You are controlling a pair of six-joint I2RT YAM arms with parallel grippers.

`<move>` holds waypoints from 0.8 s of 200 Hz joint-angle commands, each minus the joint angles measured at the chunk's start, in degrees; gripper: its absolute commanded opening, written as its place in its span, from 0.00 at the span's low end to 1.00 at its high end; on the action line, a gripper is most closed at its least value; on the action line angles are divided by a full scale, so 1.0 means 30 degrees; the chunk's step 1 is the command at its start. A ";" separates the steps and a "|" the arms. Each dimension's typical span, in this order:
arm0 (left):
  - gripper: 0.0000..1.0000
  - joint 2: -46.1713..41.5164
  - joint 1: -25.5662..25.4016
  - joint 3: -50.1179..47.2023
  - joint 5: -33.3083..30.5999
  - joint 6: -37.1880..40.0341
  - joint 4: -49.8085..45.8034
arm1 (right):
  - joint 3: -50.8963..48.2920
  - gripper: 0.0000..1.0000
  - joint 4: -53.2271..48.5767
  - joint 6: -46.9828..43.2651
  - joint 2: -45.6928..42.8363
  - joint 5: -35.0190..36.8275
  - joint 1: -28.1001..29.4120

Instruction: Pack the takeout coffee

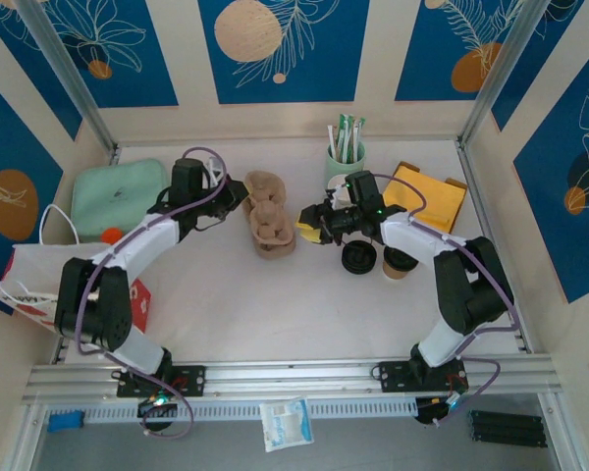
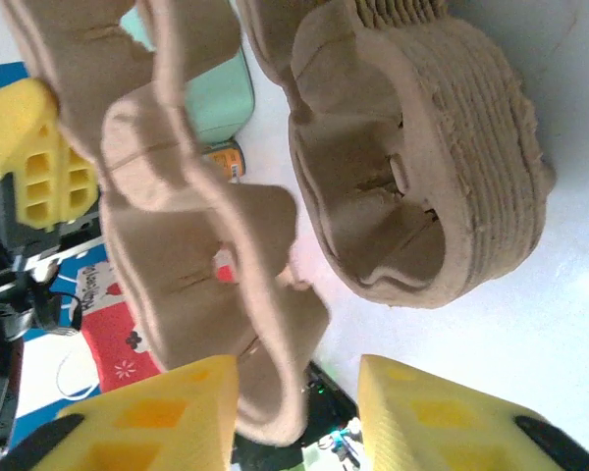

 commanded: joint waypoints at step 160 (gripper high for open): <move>0.00 -0.6829 -0.1954 -0.2266 -0.1889 -0.1277 0.0170 | 1.1656 0.63 -1.5112 -0.7784 -0.1034 1.0652 0.5727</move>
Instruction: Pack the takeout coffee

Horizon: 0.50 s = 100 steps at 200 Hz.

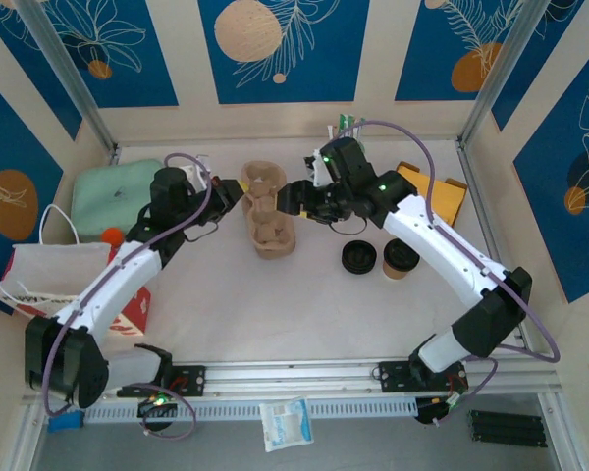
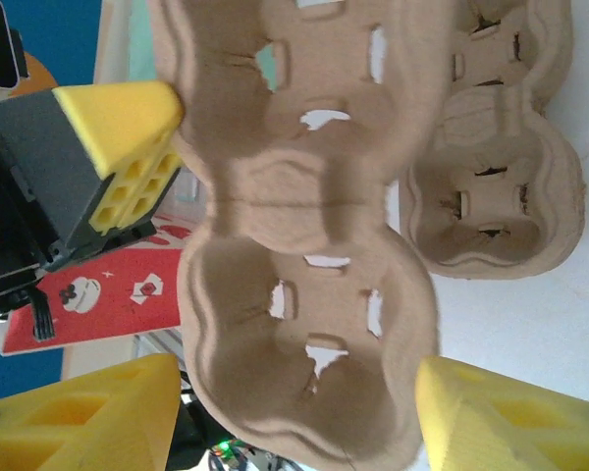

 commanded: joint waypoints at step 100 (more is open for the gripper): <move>0.00 -0.0805 -0.1594 0.0141 -0.2025 0.0620 -0.0568 | 0.2213 0.54 -0.2336 -0.1109 0.1718 0.2312 0.1609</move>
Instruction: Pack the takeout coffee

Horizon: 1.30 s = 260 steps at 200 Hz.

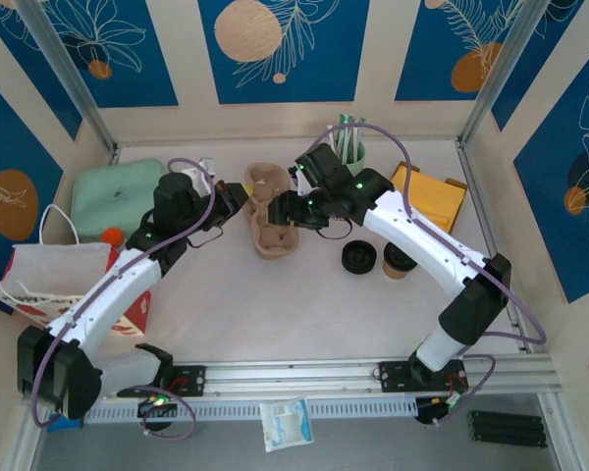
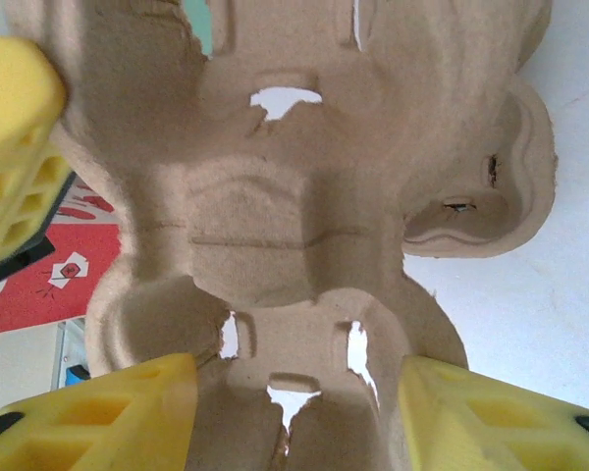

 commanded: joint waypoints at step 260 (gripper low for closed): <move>0.00 0.0145 -0.0888 0.1029 -0.0589 0.0460 -0.0234 | 0.1688 0.40 0.0555 -0.0533 0.2019 0.0435 0.0291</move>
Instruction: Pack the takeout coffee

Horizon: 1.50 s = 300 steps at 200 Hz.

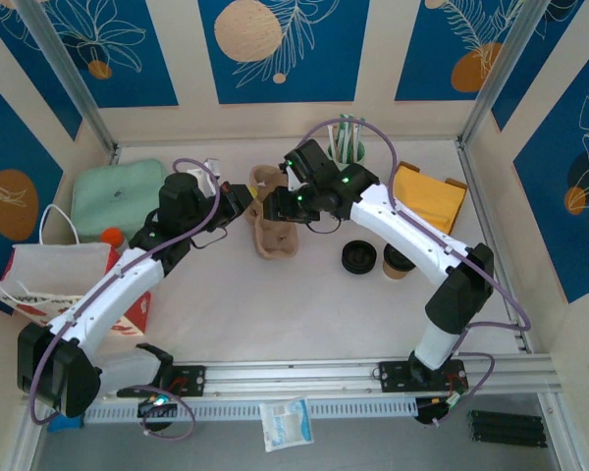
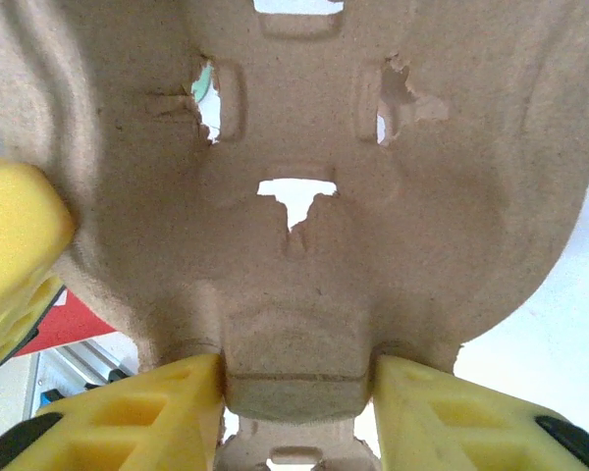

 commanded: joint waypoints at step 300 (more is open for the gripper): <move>0.99 0.2444 -0.5873 -0.1935 -0.2556 0.3012 -0.4570 | -0.8335 0.31 0.1982 0.0468 -0.9364 -0.2674 -0.4844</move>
